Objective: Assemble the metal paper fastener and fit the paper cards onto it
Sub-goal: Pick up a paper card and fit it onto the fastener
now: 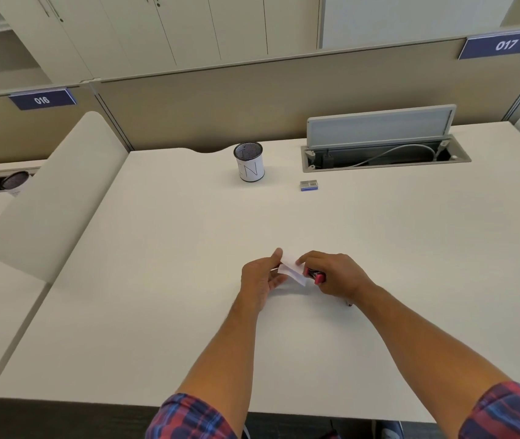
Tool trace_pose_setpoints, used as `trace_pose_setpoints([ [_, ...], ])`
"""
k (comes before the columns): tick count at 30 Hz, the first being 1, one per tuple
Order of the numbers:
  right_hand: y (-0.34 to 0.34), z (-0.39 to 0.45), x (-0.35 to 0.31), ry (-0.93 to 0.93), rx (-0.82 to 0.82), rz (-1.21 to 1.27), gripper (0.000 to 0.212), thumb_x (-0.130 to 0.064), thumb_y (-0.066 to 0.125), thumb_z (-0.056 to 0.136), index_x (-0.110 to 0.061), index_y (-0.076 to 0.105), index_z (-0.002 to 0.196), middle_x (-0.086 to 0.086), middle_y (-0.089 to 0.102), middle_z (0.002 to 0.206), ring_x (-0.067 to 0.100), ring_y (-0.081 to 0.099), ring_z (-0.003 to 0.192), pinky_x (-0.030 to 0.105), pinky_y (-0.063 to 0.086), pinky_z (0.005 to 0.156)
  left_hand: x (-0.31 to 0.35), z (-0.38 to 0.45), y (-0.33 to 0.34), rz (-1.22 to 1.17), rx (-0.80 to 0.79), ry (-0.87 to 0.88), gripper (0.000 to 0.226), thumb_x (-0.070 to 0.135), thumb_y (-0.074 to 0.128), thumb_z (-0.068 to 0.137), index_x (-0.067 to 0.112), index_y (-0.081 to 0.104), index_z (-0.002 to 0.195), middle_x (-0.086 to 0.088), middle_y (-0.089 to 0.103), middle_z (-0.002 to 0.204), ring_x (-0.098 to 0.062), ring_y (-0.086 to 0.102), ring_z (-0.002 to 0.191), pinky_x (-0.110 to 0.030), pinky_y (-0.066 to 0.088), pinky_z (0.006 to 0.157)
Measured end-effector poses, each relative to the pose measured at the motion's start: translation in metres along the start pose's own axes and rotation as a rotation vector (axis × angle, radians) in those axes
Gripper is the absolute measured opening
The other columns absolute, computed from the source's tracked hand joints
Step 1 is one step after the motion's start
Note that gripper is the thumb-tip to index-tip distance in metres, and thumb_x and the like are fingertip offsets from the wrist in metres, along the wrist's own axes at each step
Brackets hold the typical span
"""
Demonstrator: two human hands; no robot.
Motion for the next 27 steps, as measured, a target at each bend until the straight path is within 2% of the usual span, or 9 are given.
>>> trace_pose_setpoints([
  [2, -0.002, -0.001, 0.001, -0.048, -0.014, -0.038, 0.026, 0.007, 0.064, 0.07, -0.013, 0.066, 0.086, -0.006, 0.072, 0.119, 0.031, 0.063, 0.07, 0.031, 0.049, 0.056, 0.0, -0.001, 0.001, 0.066, -0.026, 0.033, 0.03, 0.033, 0.091, 0.067, 0.009, 0.081, 0.083, -0.011, 0.078, 0.091, -0.021, 0.073, 0.078, -0.027, 0.058, 0.068],
  [5, -0.005, -0.002, -0.001, -0.123, -0.024, -0.109, 0.026, 0.006, 0.071, 0.068, -0.013, 0.066, 0.085, -0.002, 0.07, 0.126, 0.031, 0.059, 0.058, 0.03, 0.047, 0.05, 0.002, -0.002, 0.003, 0.08, -0.036, 0.062, 0.016, 0.019, 0.088, 0.073, 0.013, 0.082, 0.087, -0.009, 0.079, 0.095, -0.022, 0.076, 0.085, -0.029, 0.059, 0.069],
  [7, -0.005, -0.003, -0.002, -0.102, 0.028, -0.103, 0.032, 0.005, 0.073, 0.068, -0.016, 0.067, 0.091, -0.002, 0.068, 0.13, 0.03, 0.062, 0.061, 0.028, 0.047, 0.05, 0.004, -0.003, 0.003, 0.061, -0.042, 0.056, 0.015, 0.016, 0.087, 0.074, 0.013, 0.082, 0.088, -0.009, 0.079, 0.095, -0.021, 0.076, 0.086, -0.029, 0.059, 0.069],
  [11, -0.001, 0.002, -0.003, 0.338, 0.171, 0.356, 0.046, -0.012, 0.07, 0.084, -0.036, 0.058, 0.122, -0.019, 0.068, 0.114, 0.002, 0.064, 0.081, 0.017, 0.049, 0.072, 0.009, -0.004, 0.006, -0.06, -0.035, 0.034, 0.015, 0.015, 0.085, 0.076, 0.007, 0.081, 0.087, -0.012, 0.077, 0.096, -0.024, 0.074, 0.088, -0.031, 0.059, 0.072],
  [13, 0.0, 0.005, -0.003, 0.512, 0.24, 0.63, 0.044, -0.022, 0.079, 0.082, -0.04, 0.061, 0.118, -0.015, 0.071, 0.097, 0.0, 0.065, 0.083, 0.009, 0.047, 0.072, 0.01, -0.004, 0.006, -0.103, -0.02, 0.016, 0.016, 0.016, 0.083, 0.079, 0.003, 0.08, 0.089, -0.013, 0.077, 0.097, -0.026, 0.074, 0.086, -0.033, 0.06, 0.071],
  [16, -0.001, 0.009, -0.002, 0.58, 0.278, 0.782, 0.031, -0.025, 0.086, 0.075, -0.035, 0.072, 0.1, -0.007, 0.073, 0.089, 0.008, 0.063, 0.077, 0.014, 0.048, 0.068, 0.011, -0.007, 0.006, -0.095, -0.051, 0.011, 0.021, 0.015, 0.08, 0.083, -0.001, 0.077, 0.097, -0.014, 0.077, 0.102, -0.028, 0.074, 0.091, -0.035, 0.06, 0.075],
  [18, -0.001, 0.011, -0.003, 0.573, 0.266, 0.793, 0.024, -0.019, 0.086, 0.074, -0.03, 0.073, 0.091, -0.004, 0.072, 0.086, 0.009, 0.059, 0.072, 0.018, 0.046, 0.065, 0.01, -0.009, 0.004, -0.032, -0.083, 0.038, 0.019, 0.006, 0.078, 0.083, 0.0, 0.074, 0.101, -0.014, 0.076, 0.102, -0.028, 0.073, 0.094, -0.037, 0.06, 0.077],
  [23, -0.001, 0.015, -0.01, 0.49, 0.288, 0.666, 0.026, -0.002, 0.076, 0.076, -0.027, 0.068, 0.08, -0.014, 0.07, 0.079, 0.002, 0.06, 0.072, 0.012, 0.046, 0.064, 0.007, -0.012, 0.004, 0.107, -0.145, 0.049, 0.019, -0.013, 0.073, 0.078, 0.005, 0.073, 0.084, -0.011, 0.072, 0.085, -0.024, 0.07, 0.085, -0.035, 0.06, 0.075],
  [27, -0.002, 0.013, -0.013, 0.365, 0.277, 0.433, 0.035, 0.008, 0.06, 0.075, -0.027, 0.067, 0.08, -0.013, 0.068, 0.086, 0.013, 0.064, 0.084, 0.03, 0.053, 0.074, 0.007, -0.01, 0.005, 0.138, -0.113, 0.067, 0.026, -0.016, 0.065, 0.077, 0.004, 0.078, 0.089, -0.013, 0.076, 0.093, -0.026, 0.071, 0.091, -0.033, 0.06, 0.074],
])
Point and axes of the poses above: each hand's wrist, its own z-axis towards the middle knuckle, its own y-axis out of the palm, x = y × z, the point moved 1 cm from there along z, towards the middle knuckle
